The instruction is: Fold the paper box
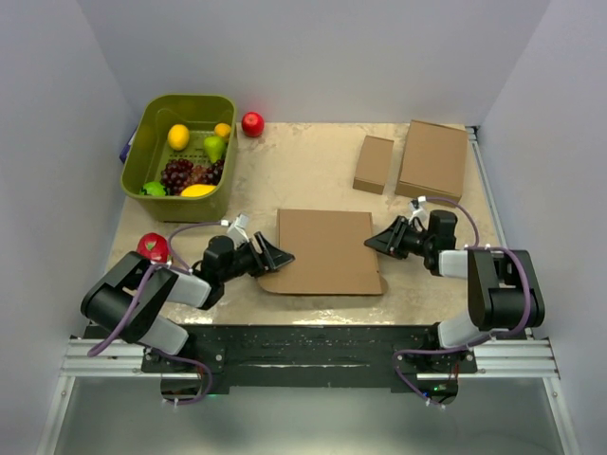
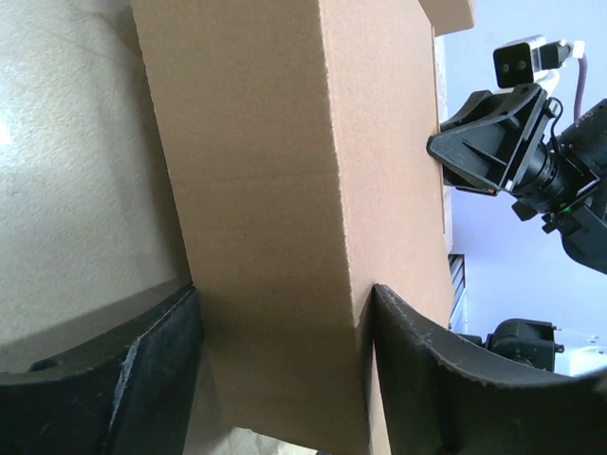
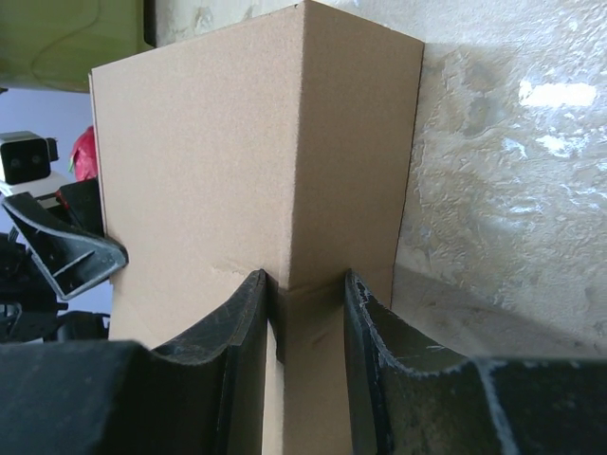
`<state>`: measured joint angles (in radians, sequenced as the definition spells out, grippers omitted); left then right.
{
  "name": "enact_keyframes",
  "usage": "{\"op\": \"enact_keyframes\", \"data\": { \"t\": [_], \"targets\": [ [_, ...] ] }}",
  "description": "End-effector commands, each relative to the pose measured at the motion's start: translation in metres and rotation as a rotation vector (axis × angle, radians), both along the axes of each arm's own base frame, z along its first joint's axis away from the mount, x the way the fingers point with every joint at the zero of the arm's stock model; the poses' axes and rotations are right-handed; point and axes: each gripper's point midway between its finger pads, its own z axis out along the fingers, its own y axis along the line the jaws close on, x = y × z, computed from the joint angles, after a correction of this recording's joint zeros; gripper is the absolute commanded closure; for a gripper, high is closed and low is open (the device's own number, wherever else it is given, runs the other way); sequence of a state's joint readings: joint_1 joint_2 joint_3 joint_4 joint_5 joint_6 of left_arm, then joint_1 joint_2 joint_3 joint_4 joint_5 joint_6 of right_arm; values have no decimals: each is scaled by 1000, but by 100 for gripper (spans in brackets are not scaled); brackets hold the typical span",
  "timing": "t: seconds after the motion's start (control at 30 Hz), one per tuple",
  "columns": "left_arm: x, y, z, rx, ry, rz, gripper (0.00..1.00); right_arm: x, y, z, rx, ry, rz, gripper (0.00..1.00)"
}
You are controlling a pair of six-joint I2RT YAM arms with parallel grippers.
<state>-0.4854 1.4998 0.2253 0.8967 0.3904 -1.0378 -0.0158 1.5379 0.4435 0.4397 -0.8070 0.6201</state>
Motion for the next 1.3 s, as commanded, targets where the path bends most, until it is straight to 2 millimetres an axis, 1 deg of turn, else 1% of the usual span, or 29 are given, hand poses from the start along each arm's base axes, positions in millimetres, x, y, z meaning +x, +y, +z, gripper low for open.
{"op": "enact_keyframes", "data": {
  "t": [0.0,0.07,0.1,0.17,0.2,0.27,0.37,0.4,0.43,0.47,0.5,0.53,0.57,0.6,0.63,0.7,0.73,0.77,0.8,0.83,0.9,0.93,1.0,1.03,1.1,1.13,1.2,1.23,1.27],
  "targets": [
    [-2,-27,39,-102,-99,-99,55,-33,0,-27,-47,166,15,86],
    [-4,-27,38,-105,-85,-103,61,-28,-1,-20,-61,134,8,76],
    [-5,-28,39,-110,-81,-105,62,-27,-2,-16,-68,124,8,57],
    [-6,-28,39,-121,-66,-114,64,-23,-5,-10,-93,96,-5,36],
    [-6,-27,40,-124,-60,-114,65,-20,-7,1,-111,56,-8,20],
    [-8,-28,44,-134,-54,-130,68,-13,-15,12,-159,15,-43,1],
    [-6,-28,49,-127,-50,-138,73,-1,-25,45,-247,-107,-92,1],
    [-6,-26,47,-116,-35,-139,74,2,-28,63,-277,-179,-105,1],
    [-5,-26,52,-118,-42,-140,76,2,-26,71,-300,-205,-108,1],
    [-5,-26,53,-115,-29,-146,77,7,-35,79,-355,-232,-153,1],
    [-3,-23,57,-118,-35,-139,80,8,-36,98,-370,-294,-175,1],
    [-5,-23,58,-121,-28,-153,80,7,-30,107,-393,-331,-165,1],
    [-4,-21,57,-115,-12,-153,81,10,-33,119,-450,-376,-197,1],
    [-2,-19,61,-123,-10,-147,82,9,-28,128,-472,-416,-195,1],
    [-4,-19,62,-130,1,-161,83,1,-6,140,-471,-472,-140,1],
    [-4,-15,61,-128,36,-162,85,1,5,157,-531,-539,-130,1],
    [-6,-15,62,-133,48,-173,85,-8,28,159,-536,-566,-59,2],
    [-5,-11,58,-126,75,-165,85,-11,38,168,-548,-601,-29,1],
    [-5,-8,57,-127,85,-162,85,-11,43,170,-572,-617,-24,1],
    [-7,-5,56,-131,101,-170,85,-22,62,173,-568,-648,34,1],
    [-4,5,54,-138,125,-142,87,-31,83,179,-582,-700,94,2],
    [-6,8,52,-143,136,-143,88,-46,101,181,-585,-737,145,2],
    [-3,17,49,-133,145,-122,89,-59,120,183,-610,-781,201,2],
    [-4,19,48,-132,150,-121,89,-76,135,182,-617,-812,248,2],
    [-3,24,47,-130,157,-109,89,-90,149,177,-656,-844,294,2],
    [-4,24,49,-134,159,-117,90,-110,164,173,-653,-870,352,2],
    [-2,30,49,-141,168,-104,90,-116,169,164,-728,-890,347,1],
    [-3,31,50,-144,168,-107,90,-133,179,161,-729,-921,389,1],
    [-2,35,50,-145,176,-99,90,-133,178,162,-759,-948,351,1]
  ]
}}
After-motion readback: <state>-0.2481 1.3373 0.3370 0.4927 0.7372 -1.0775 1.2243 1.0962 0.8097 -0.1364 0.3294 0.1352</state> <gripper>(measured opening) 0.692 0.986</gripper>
